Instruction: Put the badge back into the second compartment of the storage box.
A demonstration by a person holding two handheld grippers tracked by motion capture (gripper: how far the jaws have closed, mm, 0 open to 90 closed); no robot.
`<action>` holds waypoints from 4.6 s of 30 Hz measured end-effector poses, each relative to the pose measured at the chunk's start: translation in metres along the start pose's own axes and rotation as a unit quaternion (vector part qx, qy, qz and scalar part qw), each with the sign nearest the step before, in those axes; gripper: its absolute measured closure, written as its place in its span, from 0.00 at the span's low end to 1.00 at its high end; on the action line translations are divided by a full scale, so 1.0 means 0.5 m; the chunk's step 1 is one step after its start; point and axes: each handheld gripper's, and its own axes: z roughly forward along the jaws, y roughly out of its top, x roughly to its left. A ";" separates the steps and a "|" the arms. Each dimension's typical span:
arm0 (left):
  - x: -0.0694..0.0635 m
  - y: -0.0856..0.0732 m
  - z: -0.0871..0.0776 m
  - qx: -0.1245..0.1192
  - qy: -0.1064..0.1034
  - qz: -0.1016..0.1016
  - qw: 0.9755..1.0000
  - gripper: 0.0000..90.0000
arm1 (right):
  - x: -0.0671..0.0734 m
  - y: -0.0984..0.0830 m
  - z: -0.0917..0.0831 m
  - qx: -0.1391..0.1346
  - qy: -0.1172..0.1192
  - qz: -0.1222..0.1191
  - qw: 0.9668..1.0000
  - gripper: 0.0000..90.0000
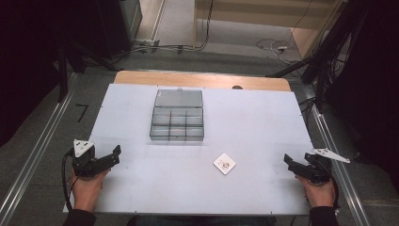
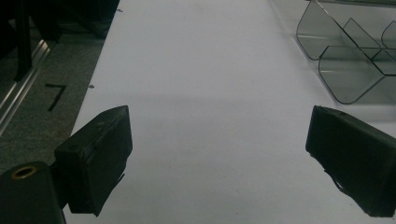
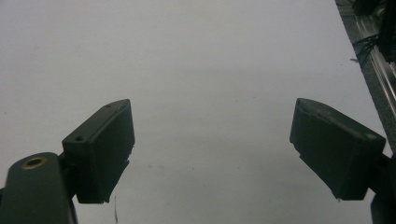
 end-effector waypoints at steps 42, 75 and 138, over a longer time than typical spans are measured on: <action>-0.008 0.000 0.005 0.003 -0.004 0.002 1.000 0.06 | 0.068 0.010 0.021 0.011 0.033 -0.037 0.999 0.09; -0.009 0.000 0.006 0.003 -0.007 0.002 1.000 0.06 | 0.132 0.014 0.048 0.031 0.056 -0.076 0.995 0.09; -0.013 0.000 0.011 0.004 -0.010 0.001 1.000 0.06 | 0.278 0.004 0.083 0.038 0.132 -0.154 0.978 0.09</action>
